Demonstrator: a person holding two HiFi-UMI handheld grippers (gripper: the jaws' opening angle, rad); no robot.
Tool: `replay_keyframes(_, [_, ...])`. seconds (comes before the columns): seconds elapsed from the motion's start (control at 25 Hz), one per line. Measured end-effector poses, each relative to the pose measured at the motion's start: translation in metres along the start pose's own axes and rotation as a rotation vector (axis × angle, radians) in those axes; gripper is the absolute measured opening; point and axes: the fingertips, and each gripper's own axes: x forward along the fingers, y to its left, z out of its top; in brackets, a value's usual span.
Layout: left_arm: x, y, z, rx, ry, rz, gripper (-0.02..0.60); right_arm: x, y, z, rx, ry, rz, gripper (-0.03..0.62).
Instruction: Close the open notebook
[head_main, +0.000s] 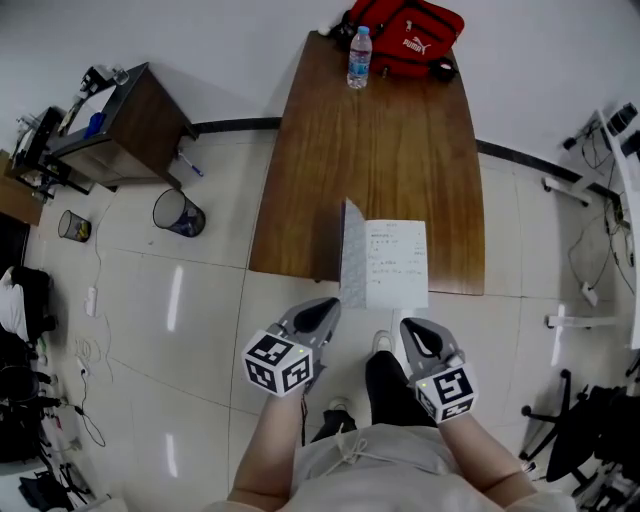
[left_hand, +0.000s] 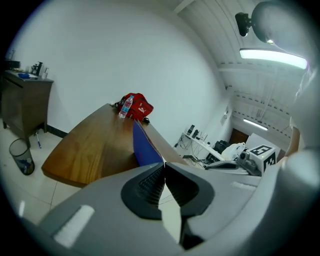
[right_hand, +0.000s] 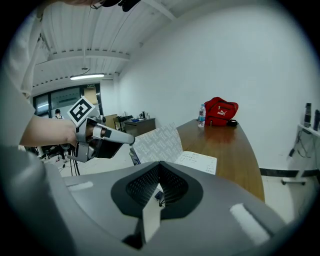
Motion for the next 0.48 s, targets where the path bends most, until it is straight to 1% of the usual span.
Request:
replay_keyframes(0.24, [0.039,-0.052,0.006,0.080,0.047,-0.112,0.014,-0.041,-0.018,-0.008,0.055,-0.030,-0.110,0.003])
replay_keyframes(0.36, [0.065,-0.072,-0.003,0.099,0.078,-0.162,0.015,-0.058,-0.033,-0.015,0.079,-0.034,-0.162,0.003])
replay_keyframes(0.48, [0.089,-0.086,-0.017,0.100,0.116,-0.200,0.015,-0.070,-0.049,-0.023,0.104,-0.025,-0.199,0.003])
